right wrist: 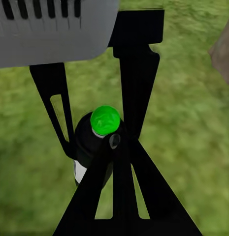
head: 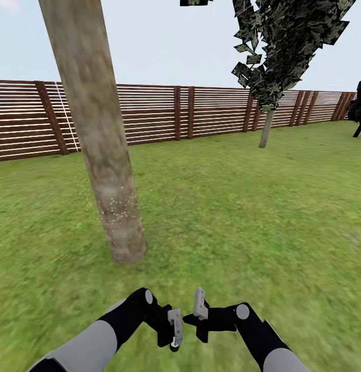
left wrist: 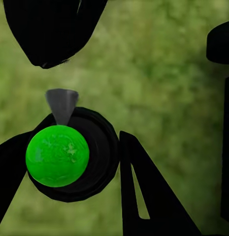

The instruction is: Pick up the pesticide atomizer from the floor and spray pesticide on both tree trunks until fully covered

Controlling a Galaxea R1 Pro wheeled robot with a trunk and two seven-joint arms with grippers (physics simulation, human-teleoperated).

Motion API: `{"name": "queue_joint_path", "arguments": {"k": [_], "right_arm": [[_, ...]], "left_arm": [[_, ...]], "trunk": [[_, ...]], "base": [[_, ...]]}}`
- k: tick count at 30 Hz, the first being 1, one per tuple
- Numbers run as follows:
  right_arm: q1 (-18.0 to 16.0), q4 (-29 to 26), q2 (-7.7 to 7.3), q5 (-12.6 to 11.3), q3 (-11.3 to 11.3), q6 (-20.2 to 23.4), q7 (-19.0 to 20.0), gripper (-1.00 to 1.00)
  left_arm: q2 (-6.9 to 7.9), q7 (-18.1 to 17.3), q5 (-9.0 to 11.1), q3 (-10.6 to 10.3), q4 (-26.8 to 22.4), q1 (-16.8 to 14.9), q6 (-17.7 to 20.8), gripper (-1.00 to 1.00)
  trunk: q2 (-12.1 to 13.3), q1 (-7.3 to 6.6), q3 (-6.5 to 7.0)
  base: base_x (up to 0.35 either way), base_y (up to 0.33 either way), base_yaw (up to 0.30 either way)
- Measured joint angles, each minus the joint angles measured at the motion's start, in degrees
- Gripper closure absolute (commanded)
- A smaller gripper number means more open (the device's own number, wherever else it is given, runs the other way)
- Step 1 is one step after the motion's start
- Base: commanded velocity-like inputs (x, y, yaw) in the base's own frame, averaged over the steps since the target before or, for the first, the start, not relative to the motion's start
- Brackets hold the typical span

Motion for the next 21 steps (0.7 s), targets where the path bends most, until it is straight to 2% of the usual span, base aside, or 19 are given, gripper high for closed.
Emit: {"name": "queue_joint_path", "arguments": {"k": [21], "right_arm": [[0.00,0.04,0.00,0.00,0.00,0.00,-0.01,1.00]], "left_arm": [[-0.11,0.00,0.12,-0.03,-1.32,-0.09,0.03,1.00]], "trunk": [[0.00,0.00,0.00]], "base": [[0.000,0.000,0.000]]}}
